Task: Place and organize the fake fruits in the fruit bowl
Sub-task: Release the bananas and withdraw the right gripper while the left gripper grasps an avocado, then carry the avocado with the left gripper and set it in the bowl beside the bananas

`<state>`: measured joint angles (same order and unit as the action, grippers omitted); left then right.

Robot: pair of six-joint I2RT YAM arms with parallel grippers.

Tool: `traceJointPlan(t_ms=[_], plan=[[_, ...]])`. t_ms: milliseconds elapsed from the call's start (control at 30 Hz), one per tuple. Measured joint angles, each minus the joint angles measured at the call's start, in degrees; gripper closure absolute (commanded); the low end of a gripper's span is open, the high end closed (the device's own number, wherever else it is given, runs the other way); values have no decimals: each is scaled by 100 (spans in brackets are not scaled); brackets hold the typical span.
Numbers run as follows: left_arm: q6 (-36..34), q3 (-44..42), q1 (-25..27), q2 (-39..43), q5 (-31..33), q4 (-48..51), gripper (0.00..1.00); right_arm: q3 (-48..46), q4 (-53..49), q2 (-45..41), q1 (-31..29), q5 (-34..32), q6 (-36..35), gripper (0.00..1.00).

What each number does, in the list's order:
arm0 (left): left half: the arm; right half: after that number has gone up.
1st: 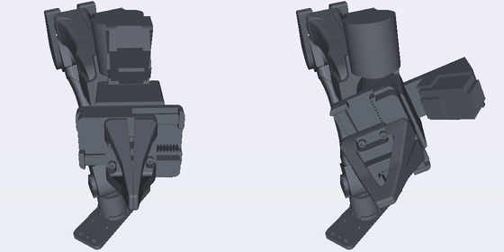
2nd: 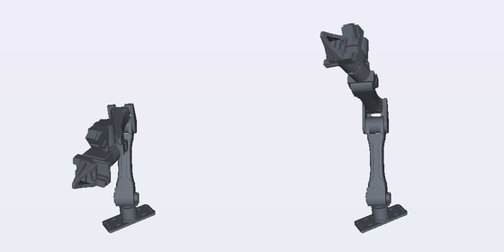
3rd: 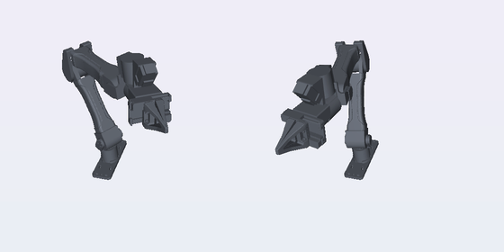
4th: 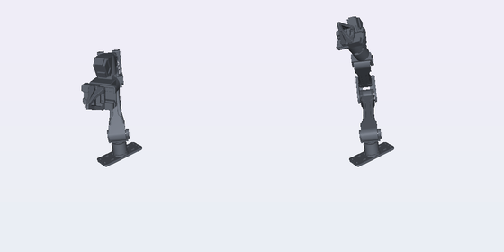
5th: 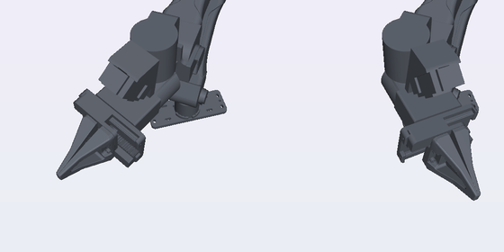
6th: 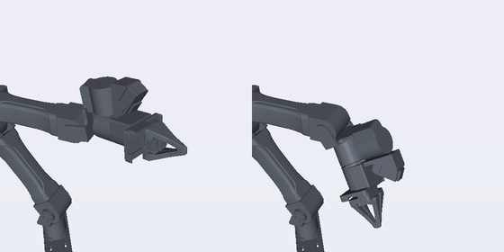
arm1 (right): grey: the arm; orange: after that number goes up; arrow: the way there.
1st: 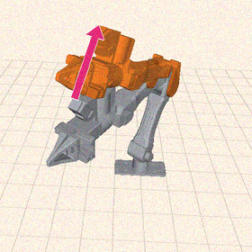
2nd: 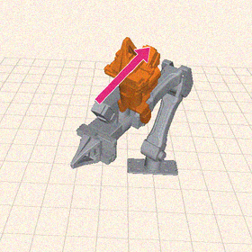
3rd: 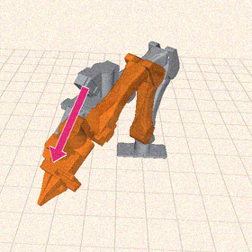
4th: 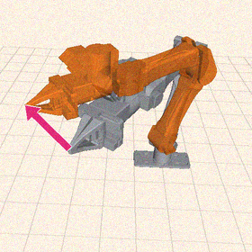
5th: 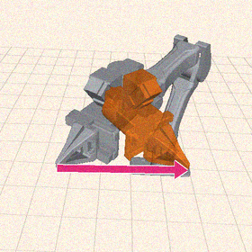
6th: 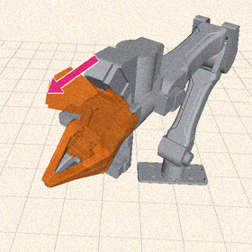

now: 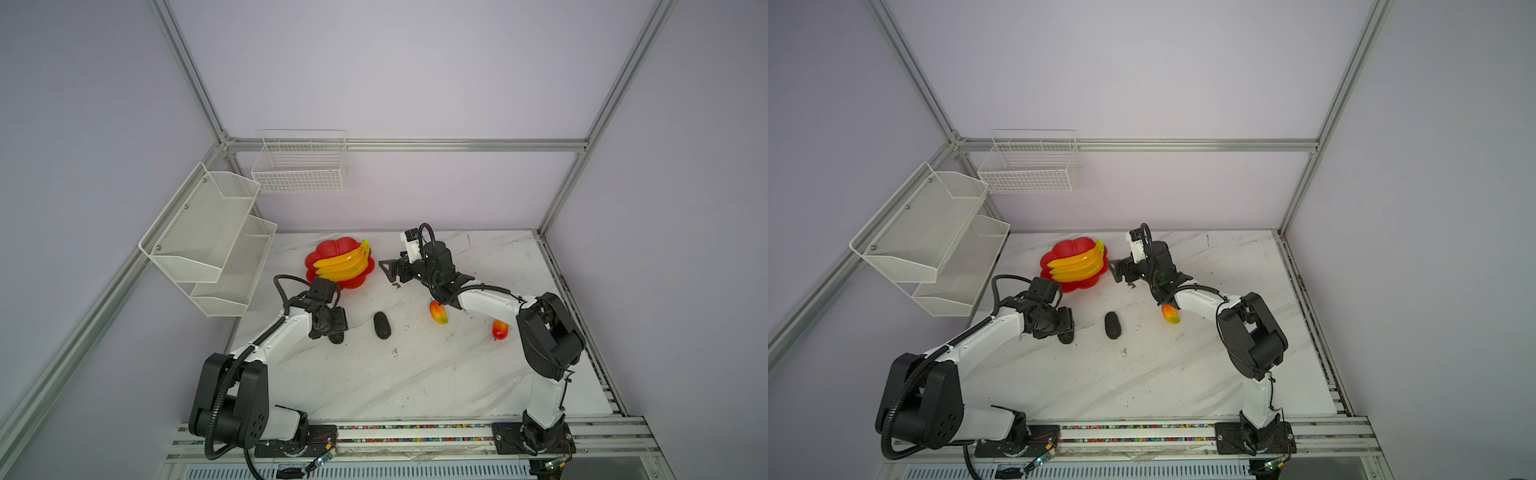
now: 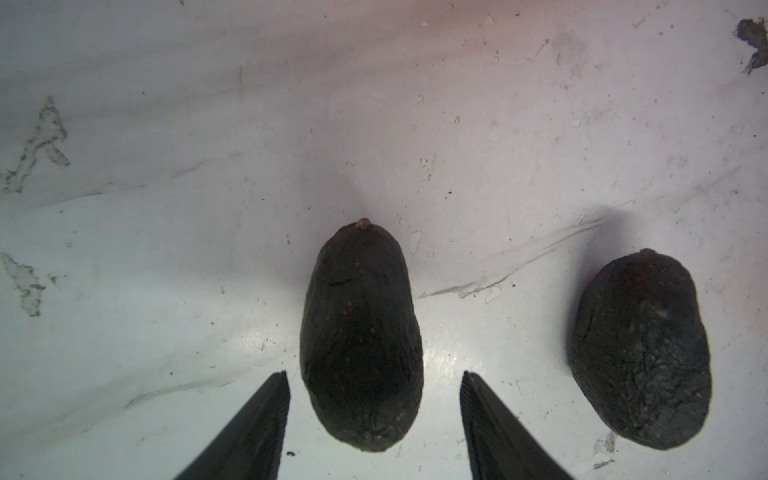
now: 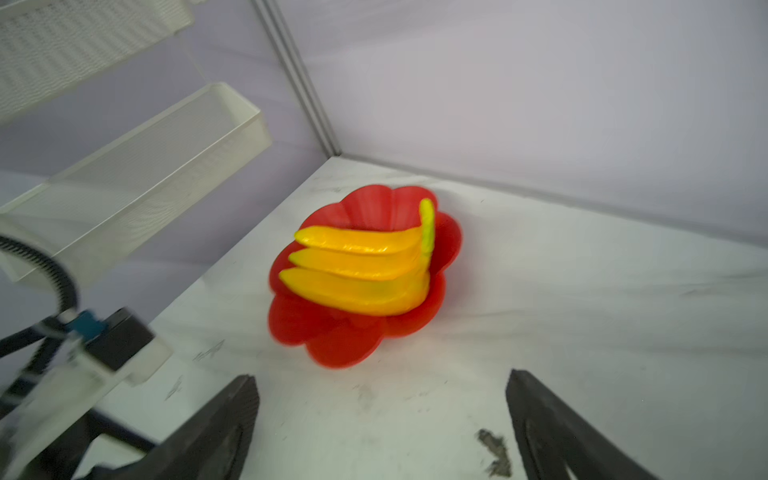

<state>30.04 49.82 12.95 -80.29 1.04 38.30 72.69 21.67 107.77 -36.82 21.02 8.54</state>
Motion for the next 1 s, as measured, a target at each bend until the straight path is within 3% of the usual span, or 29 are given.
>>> traceJointPlan(t_ms=[133,267,500,667,800,1000], plan=[[92,0,33,-247,76,-120,39,-741,-44,-138,-92,964,-46,3],[151,0,33,-612,179,-210,40,-1255,-181,-149,-173,1432,-184,3],[223,0,33,-710,332,-437,57,-1287,-398,-149,-188,1563,-520,3],[127,7,33,-699,356,-479,59,-1255,-439,-155,-188,1602,-645,3],[-286,337,33,-654,254,-352,59,-1226,-400,-195,-188,1596,-678,3],[-1539,1982,28,-1108,-90,-352,61,-951,-131,-195,-188,1639,-638,3]])
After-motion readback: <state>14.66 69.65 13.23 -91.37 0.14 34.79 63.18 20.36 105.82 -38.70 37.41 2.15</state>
